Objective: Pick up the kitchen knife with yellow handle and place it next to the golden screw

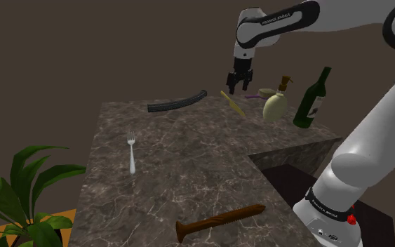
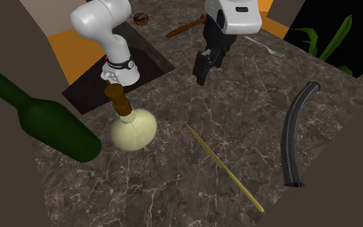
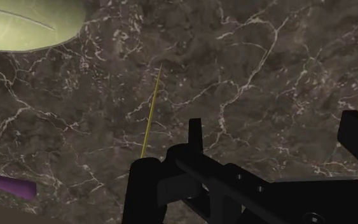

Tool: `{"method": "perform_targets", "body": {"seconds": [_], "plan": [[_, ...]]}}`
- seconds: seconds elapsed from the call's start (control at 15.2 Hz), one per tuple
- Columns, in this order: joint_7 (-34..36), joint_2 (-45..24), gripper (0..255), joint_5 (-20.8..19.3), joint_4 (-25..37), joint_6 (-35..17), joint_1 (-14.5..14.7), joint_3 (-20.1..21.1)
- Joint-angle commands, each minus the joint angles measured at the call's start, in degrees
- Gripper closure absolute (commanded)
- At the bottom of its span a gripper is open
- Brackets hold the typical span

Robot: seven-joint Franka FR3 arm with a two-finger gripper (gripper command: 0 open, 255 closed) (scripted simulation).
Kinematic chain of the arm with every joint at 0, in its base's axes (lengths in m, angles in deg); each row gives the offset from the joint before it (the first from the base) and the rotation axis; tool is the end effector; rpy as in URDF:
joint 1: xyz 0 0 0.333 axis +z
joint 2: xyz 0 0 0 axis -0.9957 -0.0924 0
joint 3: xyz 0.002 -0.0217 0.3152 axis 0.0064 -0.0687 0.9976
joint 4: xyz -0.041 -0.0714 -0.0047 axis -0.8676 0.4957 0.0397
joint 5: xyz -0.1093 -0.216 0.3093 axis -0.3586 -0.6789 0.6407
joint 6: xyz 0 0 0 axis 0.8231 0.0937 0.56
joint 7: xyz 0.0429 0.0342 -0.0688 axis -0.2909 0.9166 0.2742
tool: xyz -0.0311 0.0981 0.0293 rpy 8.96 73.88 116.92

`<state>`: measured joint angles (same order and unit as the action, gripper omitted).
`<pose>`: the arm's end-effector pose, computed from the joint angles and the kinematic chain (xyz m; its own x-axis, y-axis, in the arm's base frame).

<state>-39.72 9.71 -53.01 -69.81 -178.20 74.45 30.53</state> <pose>0.5028 -0.1384 0.4843 0.9760 -0.2119 -0.0493 -0.2099 -0.9768 0.0429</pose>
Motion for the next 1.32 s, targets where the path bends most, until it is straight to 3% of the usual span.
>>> {"method": "perform_targets", "body": {"seconds": [0.0, 0.99, 1.25], "plan": [[0.51, -3.90, 0, 0.26, 2.80, -0.85, -0.77, -0.81], [2.97, -34.08, 0, 5.52, 30.70, -0.77, -8.17, -5.62], [2.89, -34.70, 0, 5.63, 28.52, -3.56, -8.21, -5.55]]}}
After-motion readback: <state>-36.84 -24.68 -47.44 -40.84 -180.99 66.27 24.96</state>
